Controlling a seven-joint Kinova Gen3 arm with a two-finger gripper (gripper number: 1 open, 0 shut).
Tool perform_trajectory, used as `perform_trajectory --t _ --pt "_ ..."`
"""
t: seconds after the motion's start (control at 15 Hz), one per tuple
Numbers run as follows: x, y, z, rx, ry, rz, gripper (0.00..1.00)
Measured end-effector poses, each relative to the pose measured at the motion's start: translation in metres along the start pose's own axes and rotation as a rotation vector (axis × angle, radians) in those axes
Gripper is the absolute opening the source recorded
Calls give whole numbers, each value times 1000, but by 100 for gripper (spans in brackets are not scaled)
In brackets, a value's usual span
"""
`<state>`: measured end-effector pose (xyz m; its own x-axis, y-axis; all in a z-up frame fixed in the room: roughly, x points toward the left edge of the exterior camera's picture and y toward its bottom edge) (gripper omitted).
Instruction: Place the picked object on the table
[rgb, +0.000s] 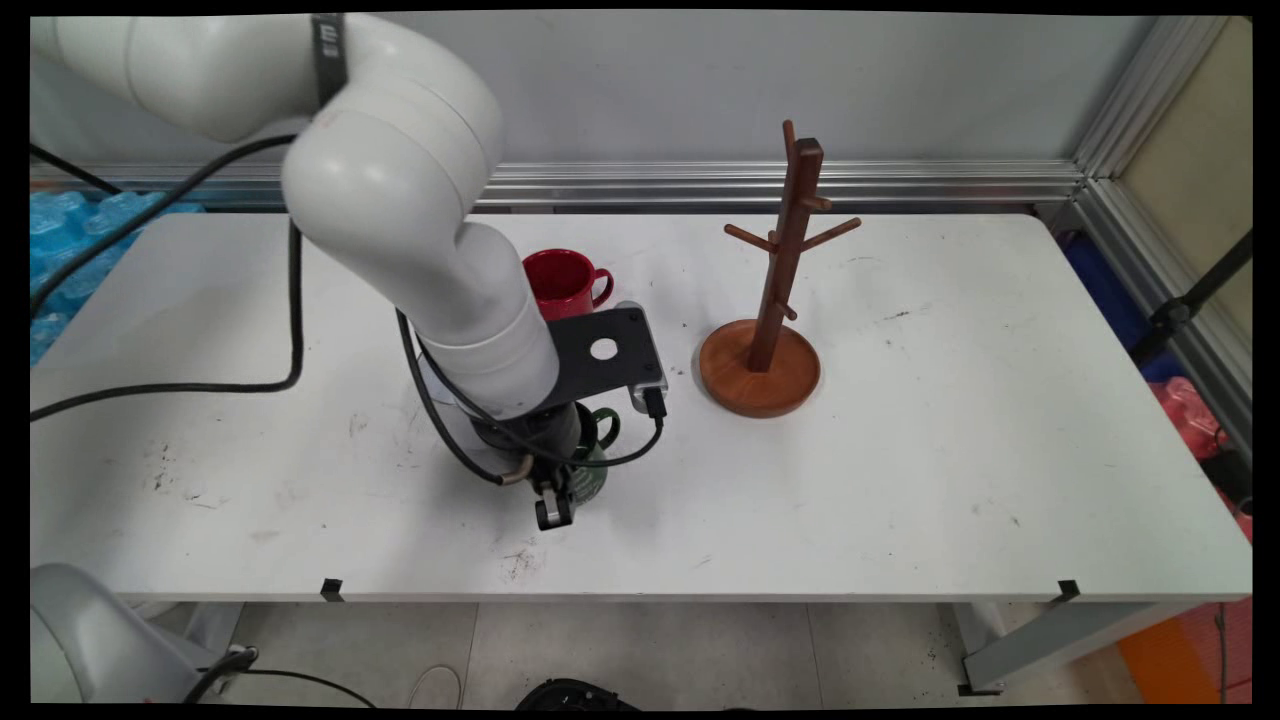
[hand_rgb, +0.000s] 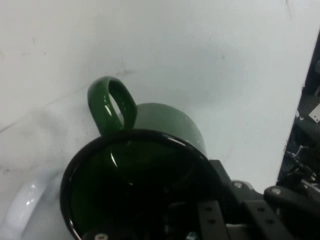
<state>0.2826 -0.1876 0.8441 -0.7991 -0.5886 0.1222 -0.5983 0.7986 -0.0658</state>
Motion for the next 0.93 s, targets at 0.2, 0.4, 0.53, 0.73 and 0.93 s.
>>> perform_trajectory --t 0.2,0.4,0.53,0.73,0.93 --pt "2 -1 8 -4 1 1 0" --pt "5 -3 17 -10 3 2 0" --pt "7 -4 22 -13 5 2 0" --pt "9 -6 29 -17 8 -1 0" --pt "9 -8 34 -17 8 0 0"
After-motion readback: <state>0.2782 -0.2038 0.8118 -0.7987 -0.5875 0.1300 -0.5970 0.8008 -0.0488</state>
